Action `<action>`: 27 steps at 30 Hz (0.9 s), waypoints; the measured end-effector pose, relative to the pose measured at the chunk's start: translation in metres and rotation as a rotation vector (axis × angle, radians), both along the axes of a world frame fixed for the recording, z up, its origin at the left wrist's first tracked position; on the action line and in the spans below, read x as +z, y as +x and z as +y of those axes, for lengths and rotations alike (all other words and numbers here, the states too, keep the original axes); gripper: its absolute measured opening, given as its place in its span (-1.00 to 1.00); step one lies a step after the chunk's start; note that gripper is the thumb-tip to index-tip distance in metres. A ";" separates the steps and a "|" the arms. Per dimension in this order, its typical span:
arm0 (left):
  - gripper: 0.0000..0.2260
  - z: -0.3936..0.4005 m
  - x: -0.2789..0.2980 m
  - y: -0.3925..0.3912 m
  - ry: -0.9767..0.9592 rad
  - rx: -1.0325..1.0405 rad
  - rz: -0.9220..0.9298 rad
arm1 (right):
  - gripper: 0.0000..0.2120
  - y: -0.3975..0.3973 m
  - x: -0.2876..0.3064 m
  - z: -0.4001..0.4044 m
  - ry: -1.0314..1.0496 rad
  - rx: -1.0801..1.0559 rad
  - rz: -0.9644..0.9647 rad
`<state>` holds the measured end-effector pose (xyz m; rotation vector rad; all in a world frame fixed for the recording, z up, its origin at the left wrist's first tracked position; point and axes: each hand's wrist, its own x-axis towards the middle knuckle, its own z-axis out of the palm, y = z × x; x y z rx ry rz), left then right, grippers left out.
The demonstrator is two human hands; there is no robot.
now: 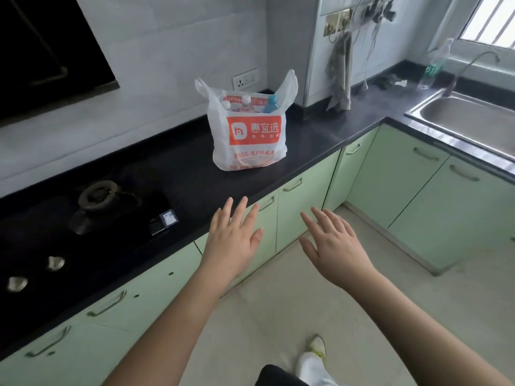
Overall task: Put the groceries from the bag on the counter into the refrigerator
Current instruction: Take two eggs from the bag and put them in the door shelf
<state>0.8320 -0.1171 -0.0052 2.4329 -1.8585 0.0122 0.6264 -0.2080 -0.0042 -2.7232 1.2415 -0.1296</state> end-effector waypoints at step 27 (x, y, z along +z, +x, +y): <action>-0.42 -0.210 -0.014 0.068 0.118 0.089 -0.055 | -0.41 0.089 -0.012 -0.233 0.067 0.073 -0.081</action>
